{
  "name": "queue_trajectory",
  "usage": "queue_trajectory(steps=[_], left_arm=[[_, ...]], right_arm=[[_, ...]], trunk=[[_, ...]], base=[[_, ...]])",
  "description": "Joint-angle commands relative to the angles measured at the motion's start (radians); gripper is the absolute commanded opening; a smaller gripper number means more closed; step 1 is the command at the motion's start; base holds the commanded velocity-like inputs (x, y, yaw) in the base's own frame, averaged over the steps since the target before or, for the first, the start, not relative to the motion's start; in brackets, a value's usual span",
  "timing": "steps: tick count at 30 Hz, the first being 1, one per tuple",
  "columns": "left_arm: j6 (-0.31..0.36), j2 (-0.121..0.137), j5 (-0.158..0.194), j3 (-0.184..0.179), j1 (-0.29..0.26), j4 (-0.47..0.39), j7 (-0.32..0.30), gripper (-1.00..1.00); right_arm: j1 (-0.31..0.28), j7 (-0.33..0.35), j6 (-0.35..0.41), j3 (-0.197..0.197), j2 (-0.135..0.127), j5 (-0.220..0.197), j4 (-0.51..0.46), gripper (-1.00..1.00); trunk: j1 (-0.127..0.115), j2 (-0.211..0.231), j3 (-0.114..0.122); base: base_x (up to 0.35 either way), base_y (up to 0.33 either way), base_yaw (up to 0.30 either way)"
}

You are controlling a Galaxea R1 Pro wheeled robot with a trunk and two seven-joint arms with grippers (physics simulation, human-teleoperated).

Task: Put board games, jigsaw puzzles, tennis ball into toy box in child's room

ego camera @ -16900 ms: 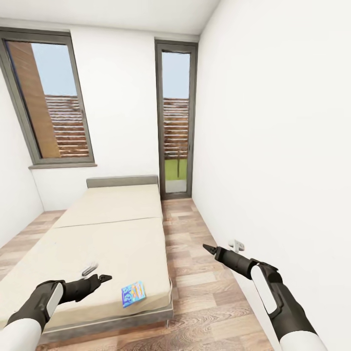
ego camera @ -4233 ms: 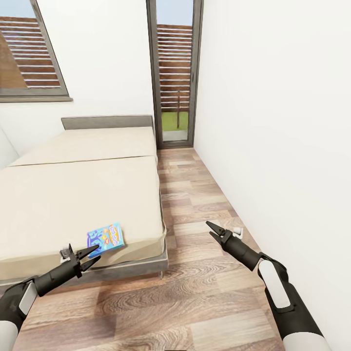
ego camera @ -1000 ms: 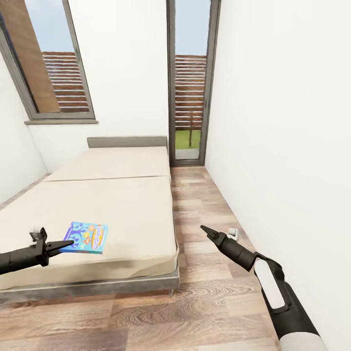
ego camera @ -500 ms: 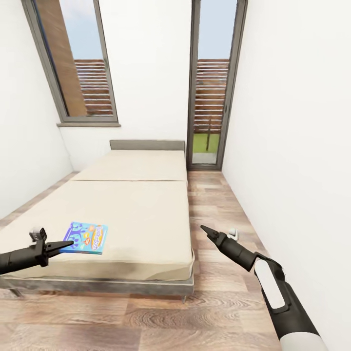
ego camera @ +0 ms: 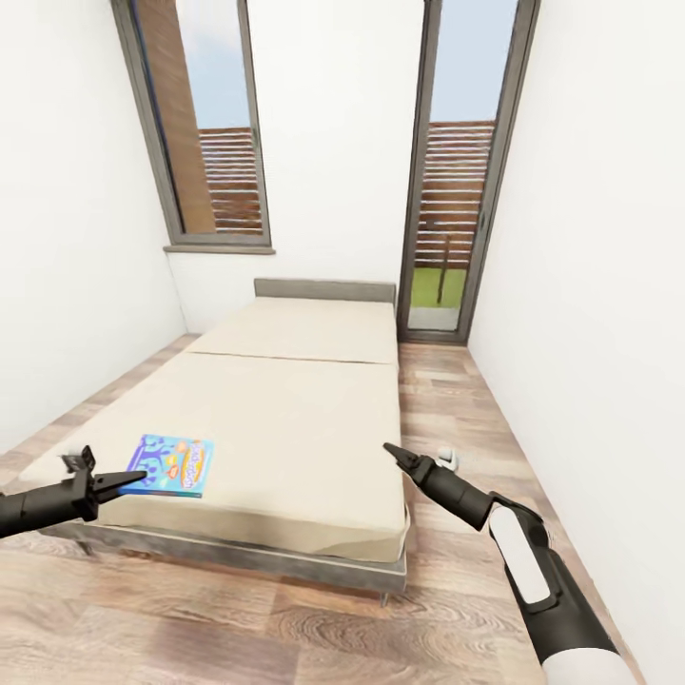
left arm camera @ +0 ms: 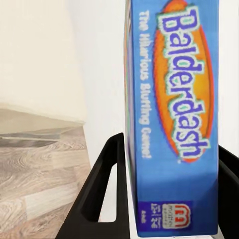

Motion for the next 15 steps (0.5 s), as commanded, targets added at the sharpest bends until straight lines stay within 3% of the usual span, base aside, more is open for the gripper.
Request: queue_trajectory(steps=[1, 15], left_arm=[[0.011, 0.001, -0.002, 0.000, -0.001, 0.000, -0.004, -1.00], [0.011, 0.000, -0.001, 0.001, -0.001, 0.000, -0.004, -1.00]], right_arm=[[0.000, 0.001, 0.007, -0.001, 0.000, -0.004, 0.000, 1.00], [0.000, -0.001, 0.004, 0.033, 0.001, -0.003, 0.000, 1.00]], trunk=[[-0.004, 0.007, 0.003], [-0.058, 0.105, 0.059]], base=[[0.000, 0.000, 0.245], [0.000, 0.000, 0.245]])
